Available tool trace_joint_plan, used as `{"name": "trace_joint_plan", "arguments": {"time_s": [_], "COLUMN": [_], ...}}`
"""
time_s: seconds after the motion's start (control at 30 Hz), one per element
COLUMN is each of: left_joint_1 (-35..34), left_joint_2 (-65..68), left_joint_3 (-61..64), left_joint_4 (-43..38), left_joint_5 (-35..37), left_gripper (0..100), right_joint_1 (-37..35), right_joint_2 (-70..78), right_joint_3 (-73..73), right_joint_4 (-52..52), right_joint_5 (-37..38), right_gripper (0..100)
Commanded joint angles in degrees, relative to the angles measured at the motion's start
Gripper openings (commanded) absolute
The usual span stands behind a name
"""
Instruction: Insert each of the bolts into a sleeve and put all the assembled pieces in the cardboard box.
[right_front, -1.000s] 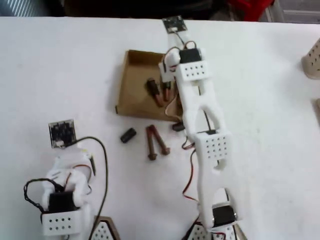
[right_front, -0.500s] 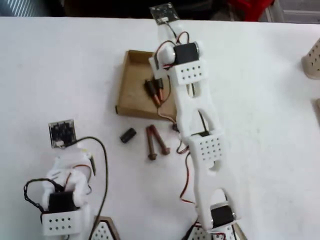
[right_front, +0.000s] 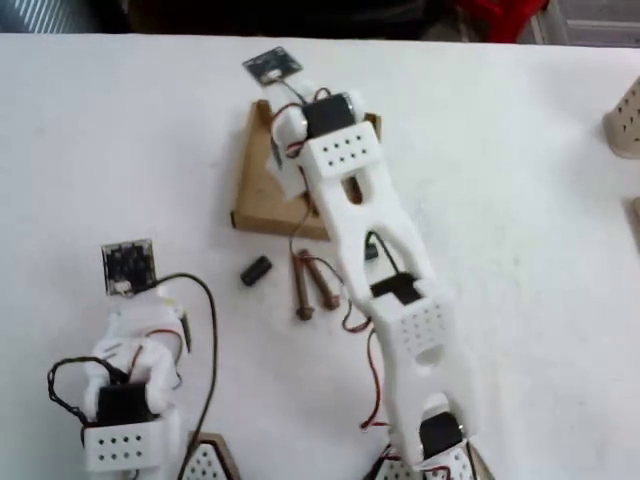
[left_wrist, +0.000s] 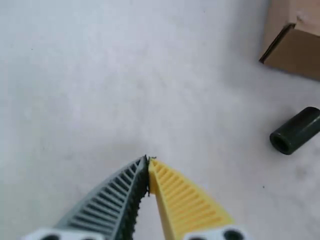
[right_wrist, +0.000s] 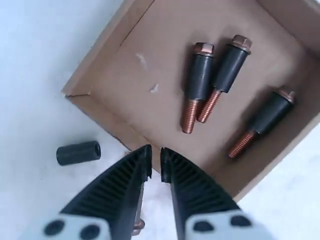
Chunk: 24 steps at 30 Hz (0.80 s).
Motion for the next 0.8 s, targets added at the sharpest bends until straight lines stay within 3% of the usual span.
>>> {"name": "trace_joint_plan", "arguments": {"time_s": [0.0,0.13,0.43,0.67,0.77], "left_joint_1": [-0.84,-2.15,-19.91,-20.18,-20.18], "left_joint_2": [-0.66,-0.66,-0.31,-0.31,-0.31], "left_joint_3": [-0.09,-0.09,-0.09,-0.09,-0.09], "left_joint_4": [-0.79,-1.93,-9.93,-9.05,-8.70], "left_joint_5": [-0.79,-0.70,-1.05,-1.05,-1.05], "left_gripper": [2,2,2,2,2], "right_joint_1": [-2.86,-6.90,-14.81,-18.15,-18.24], "right_joint_2": [-8.92,-14.64,-24.22,-27.65,-28.26], "right_joint_3": [5.36,13.98,40.62,55.82,58.99], "right_joint_4": [2.59,2.42,-12.44,-23.25,-26.51], "right_joint_5": [5.10,11.52,19.43,31.12,33.41], "right_gripper": [1.5,1.5,1.5,2.2,9.0]}}
